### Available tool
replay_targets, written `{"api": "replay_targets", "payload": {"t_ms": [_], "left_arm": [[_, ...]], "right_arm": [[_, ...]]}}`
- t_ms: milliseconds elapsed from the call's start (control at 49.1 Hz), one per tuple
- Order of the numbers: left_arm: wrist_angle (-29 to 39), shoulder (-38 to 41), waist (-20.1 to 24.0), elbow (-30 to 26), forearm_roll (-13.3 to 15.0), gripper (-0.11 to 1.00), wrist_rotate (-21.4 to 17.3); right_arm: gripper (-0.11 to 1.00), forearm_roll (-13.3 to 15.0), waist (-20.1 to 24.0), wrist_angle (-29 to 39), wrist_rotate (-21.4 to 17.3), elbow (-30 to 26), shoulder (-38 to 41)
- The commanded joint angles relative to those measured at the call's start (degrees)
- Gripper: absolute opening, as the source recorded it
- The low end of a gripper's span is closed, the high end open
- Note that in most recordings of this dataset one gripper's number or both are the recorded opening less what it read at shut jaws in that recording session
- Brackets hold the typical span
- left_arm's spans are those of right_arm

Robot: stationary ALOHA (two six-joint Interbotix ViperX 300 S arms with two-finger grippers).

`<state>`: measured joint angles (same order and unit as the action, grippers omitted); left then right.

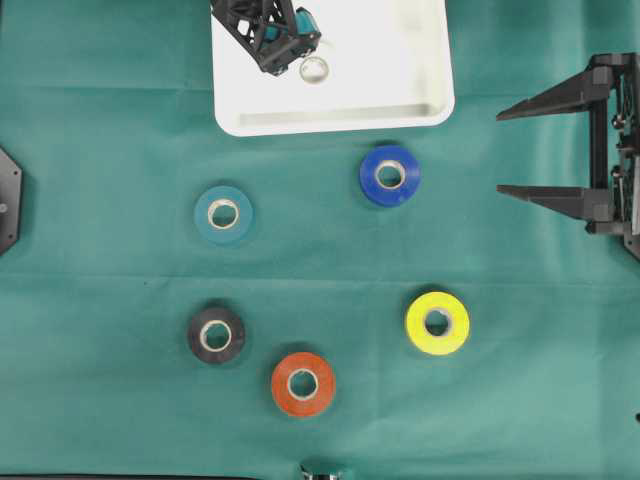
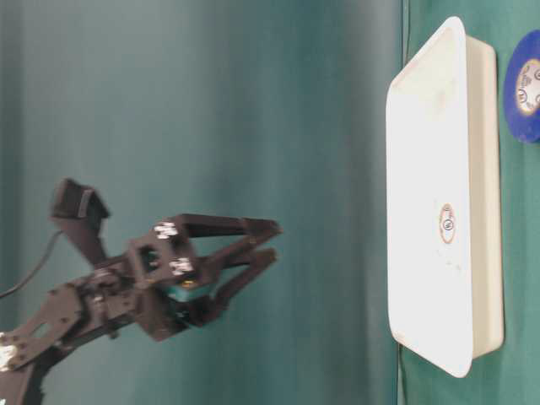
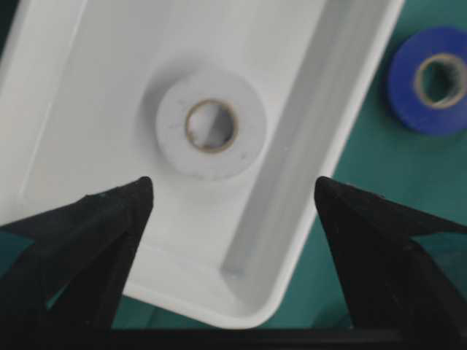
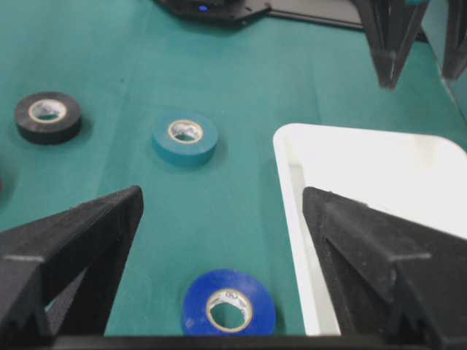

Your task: Pick up the tape from a random location and place it into the white case.

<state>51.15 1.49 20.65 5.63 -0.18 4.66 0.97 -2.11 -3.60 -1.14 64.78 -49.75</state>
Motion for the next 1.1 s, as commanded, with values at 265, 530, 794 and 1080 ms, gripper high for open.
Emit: {"api": "replay_targets", "payload": {"t_ms": [265, 530, 794, 1080], "left_arm": [[0.00, -2.99, -2.29, 0.09, -0.09, 0.99, -0.09], [-2.11, -3.08, -10.11, 0.00, 0.18, 0.99, 0.26], [-4.48, -2.99, -19.16, 0.00, 0.18, 0.99, 1.76], [-5.54, -2.81, -24.08, -0.18, 0.18, 0.99, 2.11]], "right_arm": [[0.90, 0.00, 0.00, -0.18, -0.09, -1.58, 0.18], [0.90, 0.00, 0.00, -0.18, -0.09, -1.58, 0.18], [0.90, -0.09, 0.00, 0.00, -0.09, -1.58, 0.18], [0.90, -0.09, 0.00, 0.09, -0.09, -1.67, 0.09]]}}
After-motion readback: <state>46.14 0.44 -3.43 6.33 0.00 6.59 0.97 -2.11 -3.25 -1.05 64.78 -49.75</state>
